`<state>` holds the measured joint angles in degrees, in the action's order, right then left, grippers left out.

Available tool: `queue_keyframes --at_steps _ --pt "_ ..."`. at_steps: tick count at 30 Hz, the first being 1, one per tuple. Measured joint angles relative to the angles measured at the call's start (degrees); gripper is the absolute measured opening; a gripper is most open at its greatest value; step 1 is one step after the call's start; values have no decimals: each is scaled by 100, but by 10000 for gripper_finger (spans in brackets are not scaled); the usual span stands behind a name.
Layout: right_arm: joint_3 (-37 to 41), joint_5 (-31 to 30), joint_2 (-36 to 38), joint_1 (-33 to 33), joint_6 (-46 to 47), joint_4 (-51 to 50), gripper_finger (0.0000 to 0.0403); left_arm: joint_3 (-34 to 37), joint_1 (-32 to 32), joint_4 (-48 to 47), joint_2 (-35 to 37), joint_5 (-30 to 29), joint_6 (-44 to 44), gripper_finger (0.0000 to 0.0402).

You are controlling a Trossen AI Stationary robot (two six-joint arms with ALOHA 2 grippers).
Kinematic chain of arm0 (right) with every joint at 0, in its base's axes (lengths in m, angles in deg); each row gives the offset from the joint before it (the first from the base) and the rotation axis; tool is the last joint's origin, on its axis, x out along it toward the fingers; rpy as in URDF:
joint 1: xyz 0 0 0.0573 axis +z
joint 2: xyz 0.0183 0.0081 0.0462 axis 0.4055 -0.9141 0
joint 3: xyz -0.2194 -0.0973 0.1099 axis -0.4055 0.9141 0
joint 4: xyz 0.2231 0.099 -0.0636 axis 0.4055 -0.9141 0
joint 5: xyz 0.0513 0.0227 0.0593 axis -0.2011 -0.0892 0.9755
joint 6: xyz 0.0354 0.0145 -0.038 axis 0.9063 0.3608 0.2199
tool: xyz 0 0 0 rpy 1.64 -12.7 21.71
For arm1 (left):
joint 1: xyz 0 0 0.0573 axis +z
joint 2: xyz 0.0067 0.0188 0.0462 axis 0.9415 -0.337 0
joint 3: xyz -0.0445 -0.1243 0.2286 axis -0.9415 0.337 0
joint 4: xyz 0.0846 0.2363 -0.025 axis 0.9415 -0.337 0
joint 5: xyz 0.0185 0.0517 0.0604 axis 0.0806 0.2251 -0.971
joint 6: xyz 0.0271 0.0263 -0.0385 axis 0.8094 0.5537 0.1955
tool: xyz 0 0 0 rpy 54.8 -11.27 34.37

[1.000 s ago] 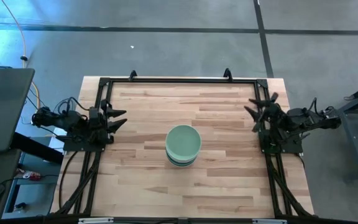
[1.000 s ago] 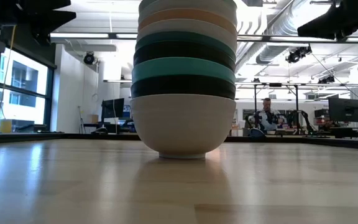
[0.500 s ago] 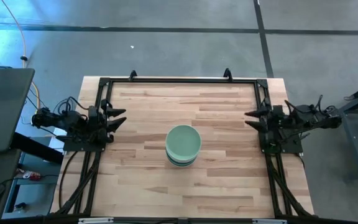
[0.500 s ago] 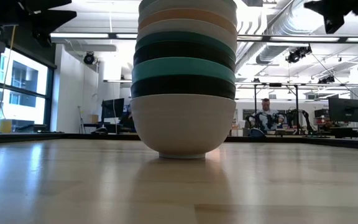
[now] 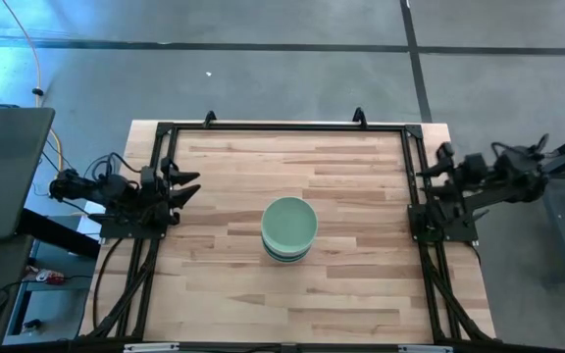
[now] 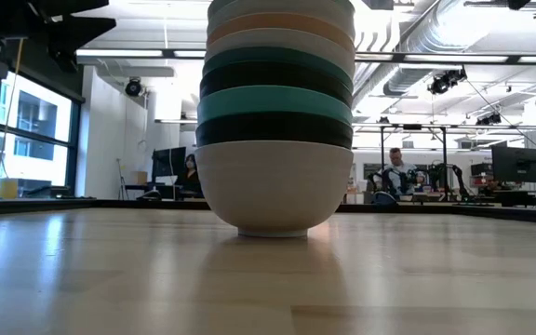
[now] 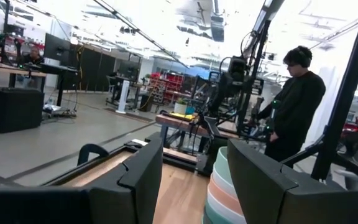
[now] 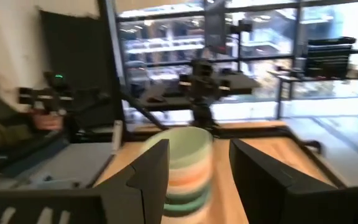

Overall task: Nest bowls inside each other
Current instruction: Return to home position

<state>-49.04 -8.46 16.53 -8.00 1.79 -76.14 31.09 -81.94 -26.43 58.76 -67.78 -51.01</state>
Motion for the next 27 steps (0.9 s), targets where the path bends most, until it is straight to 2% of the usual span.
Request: queue_keyframes --at_steps 7,11,19,27 --pt "-1322 -699 2 -225 -149 -1687 161 0 0 94 -243 -112 -264 168" --pt "-1898 -803 2 -623 -145 -2395 161 0 0 374 -415 -218 -264 168" --pt "-2135 -144 7 -1593 -326 -2763 161 0 0 551 -661 -409 -306 168" --pt "-1580 572 39 -1996 -340 -2472 161 0 0 553 -691 -413 -277 168"
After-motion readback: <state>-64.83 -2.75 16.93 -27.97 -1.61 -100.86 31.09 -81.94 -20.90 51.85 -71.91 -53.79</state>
